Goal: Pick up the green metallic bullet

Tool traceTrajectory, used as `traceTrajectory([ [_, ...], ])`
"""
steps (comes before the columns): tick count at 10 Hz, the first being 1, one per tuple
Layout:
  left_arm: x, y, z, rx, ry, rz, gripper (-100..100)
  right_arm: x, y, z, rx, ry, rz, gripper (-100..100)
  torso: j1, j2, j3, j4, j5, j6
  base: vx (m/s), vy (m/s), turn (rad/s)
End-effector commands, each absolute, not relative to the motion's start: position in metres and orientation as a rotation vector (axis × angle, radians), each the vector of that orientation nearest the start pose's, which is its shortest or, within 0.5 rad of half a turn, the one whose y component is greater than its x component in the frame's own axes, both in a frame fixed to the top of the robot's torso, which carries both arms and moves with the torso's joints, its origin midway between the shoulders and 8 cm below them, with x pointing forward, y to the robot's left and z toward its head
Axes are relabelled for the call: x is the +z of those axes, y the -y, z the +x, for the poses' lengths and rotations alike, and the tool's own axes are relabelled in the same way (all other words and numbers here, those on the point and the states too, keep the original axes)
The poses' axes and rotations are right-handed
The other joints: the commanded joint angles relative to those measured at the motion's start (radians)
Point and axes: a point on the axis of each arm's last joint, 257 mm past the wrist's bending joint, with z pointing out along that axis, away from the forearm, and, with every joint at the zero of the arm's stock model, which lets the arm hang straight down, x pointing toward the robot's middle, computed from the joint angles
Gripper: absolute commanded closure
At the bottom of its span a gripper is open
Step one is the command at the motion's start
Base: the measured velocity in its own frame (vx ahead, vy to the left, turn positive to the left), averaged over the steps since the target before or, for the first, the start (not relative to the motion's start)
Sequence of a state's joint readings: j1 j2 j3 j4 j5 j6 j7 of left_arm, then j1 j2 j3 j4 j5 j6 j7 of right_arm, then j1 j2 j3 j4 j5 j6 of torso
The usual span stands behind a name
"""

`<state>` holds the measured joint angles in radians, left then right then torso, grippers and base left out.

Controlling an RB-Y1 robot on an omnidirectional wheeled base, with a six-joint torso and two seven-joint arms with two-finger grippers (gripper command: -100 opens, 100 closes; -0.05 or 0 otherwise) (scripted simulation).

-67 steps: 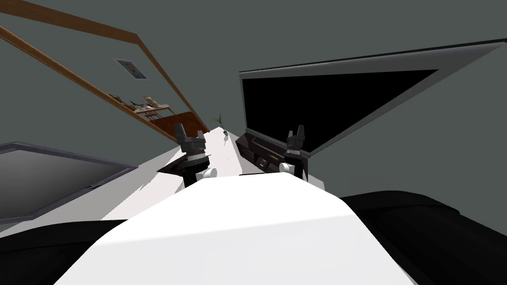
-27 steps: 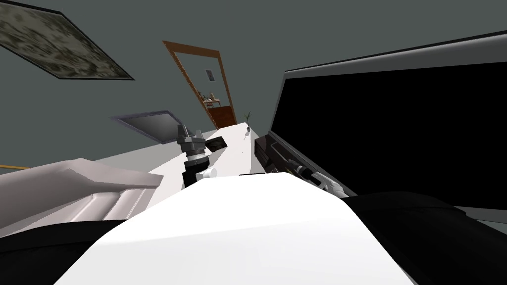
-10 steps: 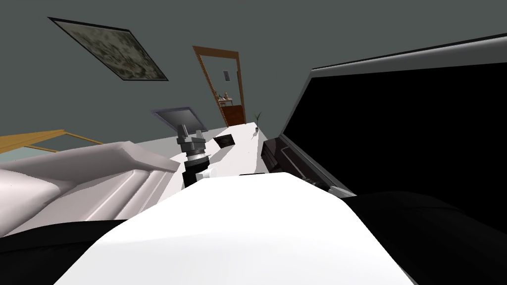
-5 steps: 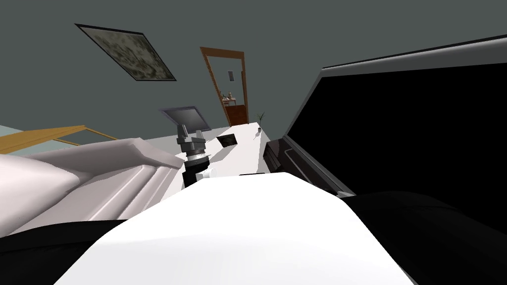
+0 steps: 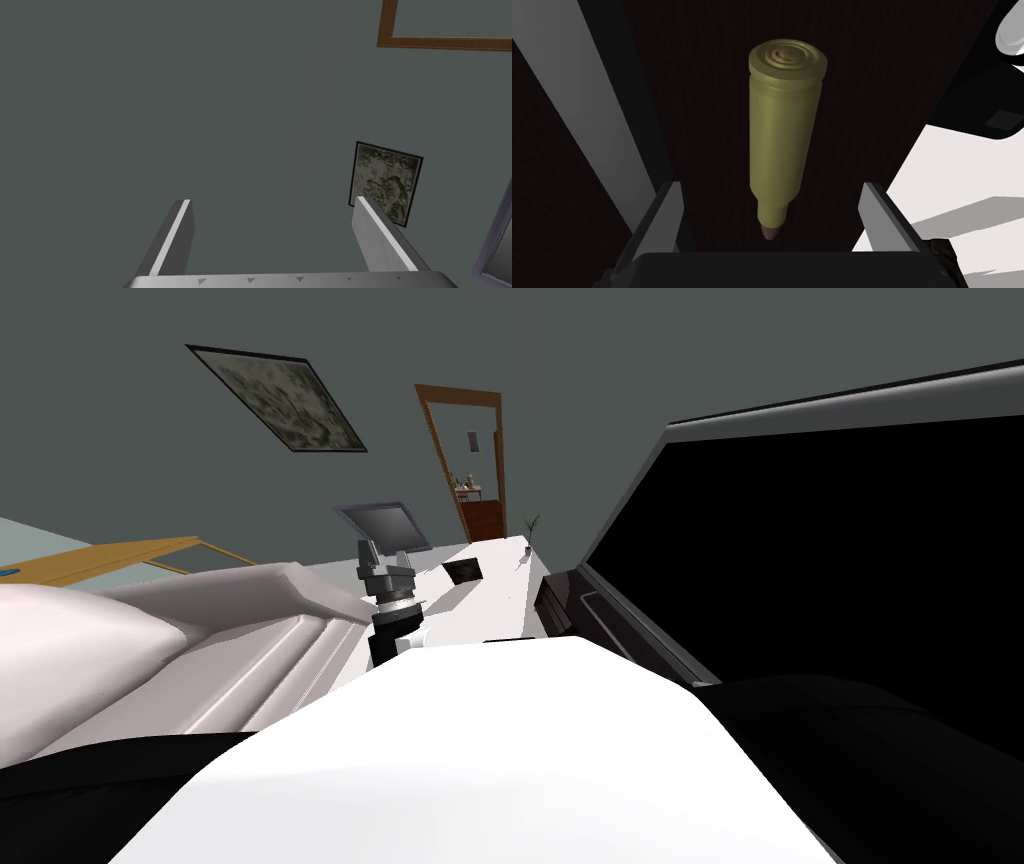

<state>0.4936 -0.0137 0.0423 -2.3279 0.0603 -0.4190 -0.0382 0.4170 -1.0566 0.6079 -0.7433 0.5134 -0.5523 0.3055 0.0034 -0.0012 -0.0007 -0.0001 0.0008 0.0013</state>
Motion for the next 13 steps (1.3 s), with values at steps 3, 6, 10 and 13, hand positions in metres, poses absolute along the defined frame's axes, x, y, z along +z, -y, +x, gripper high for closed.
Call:
traceTrajectory([
  [3,0.033,-0.301,0.344,-1.261,-0.59,-0.706,0,-0.529,0.586,0.023,-0.01,-2.863,-0.307,-100,-0.002,0.001,0.001,0.0,0.0,0.0,0.004,-0.001,0.026],
  [6,0.033,-0.301,0.344,-1.261,-0.59,-0.706,0,-0.537,0.577,0.021,-0.007,-2.864,-0.296,-100,-0.007,0.002,0.001,0.001,-0.002,0.0,-0.006,-0.047,0.054],
  [10,0.033,-0.301,0.344,-1.261,-0.59,-0.706,0,-0.538,0.577,0.021,-0.008,-2.864,-0.295,100,-0.004,0.001,0.001,0.0,-0.001,0.0,0.0,-0.001,0.0],
  [13,0.033,-0.301,0.344,-1.261,-0.59,-0.706,0,-0.526,0.588,0.024,-0.01,-2.863,-0.31,100,-0.004,0.001,0.001,0.0,-0.001,0.0,0.002,0.014,-0.035],
])
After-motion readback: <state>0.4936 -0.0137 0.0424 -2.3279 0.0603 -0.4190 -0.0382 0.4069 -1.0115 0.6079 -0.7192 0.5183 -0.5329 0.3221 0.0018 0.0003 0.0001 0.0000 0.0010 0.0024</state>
